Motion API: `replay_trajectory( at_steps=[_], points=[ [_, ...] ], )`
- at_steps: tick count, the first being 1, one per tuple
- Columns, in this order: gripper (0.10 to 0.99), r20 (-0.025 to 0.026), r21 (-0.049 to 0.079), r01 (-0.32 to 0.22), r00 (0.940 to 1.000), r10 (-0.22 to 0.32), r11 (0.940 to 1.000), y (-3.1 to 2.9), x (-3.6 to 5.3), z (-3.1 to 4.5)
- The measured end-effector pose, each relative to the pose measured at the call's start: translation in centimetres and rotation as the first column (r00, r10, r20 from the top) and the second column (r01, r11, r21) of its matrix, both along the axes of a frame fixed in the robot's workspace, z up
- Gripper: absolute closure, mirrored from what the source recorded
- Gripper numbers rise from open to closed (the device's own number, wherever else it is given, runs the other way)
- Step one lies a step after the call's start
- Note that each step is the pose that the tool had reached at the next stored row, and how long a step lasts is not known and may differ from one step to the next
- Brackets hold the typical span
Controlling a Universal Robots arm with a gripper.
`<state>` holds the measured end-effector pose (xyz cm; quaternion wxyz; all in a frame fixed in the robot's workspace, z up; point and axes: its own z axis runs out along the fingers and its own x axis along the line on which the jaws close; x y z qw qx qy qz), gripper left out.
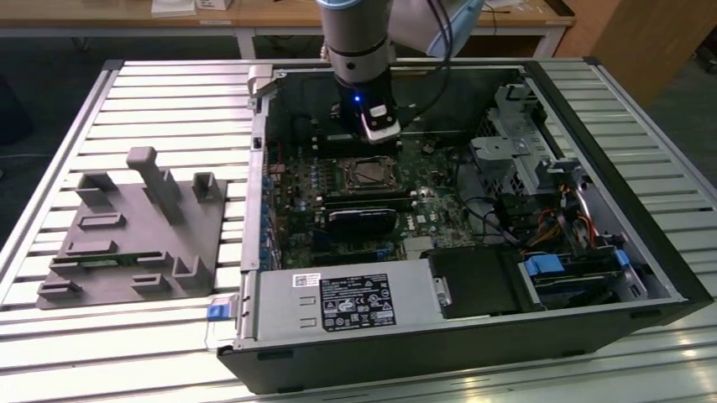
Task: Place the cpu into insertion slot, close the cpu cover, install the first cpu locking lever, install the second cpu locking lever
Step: 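Install the first cpu locking lever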
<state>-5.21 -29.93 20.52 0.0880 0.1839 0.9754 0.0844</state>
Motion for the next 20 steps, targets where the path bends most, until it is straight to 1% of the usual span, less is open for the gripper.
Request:
replay_trajectory(
  at_steps=[3,8,9,10,12,13,14,15,16,17,20],
  points=[
    [0.980,-0.0002,0.000,0.000,1.0000,0.000,1.0000,0.00,0.00,0.47],
    [0.980,-0.0001,0.000,0.000,1.0000,0.000,1.0000,0.00,0.00,0.47],
    [0.980,-0.0033,0.000,0.000,1.0000,0.000,1.0000,0.00,0.01,0.47],
    [0.980,-0.0138,-0.001,0.000,0.9999,0.000,1.0000,0.00,0.02,0.45],
    [0.980,-0.0401,-0.003,0.000,0.9992,0.000,1.0000,-0.02,0.06,0.40],
    [0.980,-0.0515,-0.004,0.000,0.9987,0.000,1.0000,-0.06,0.08,0.38],
    [0.980,-0.0619,-0.005,0.000,0.9981,0.000,1.0000,-0.11,0.09,0.37],
    [0.980,-0.0709,-0.007,0.000,0.9975,0.000,1.0000,-0.19,0.10,0.36],
    [0.980,-0.0786,-0.010,0.000,0.9969,-0.001,0.9999,-0.29,0.10,0.35],
    [0.980,-0.0845,-0.014,0.000,0.9964,-0.001,0.9999,-0.42,0.10,0.35],
    [0.980,-0.1000,-0.024,-0.001,0.9950,-0.002,0.9997,-0.78,0.10,0.30]
  ],
)
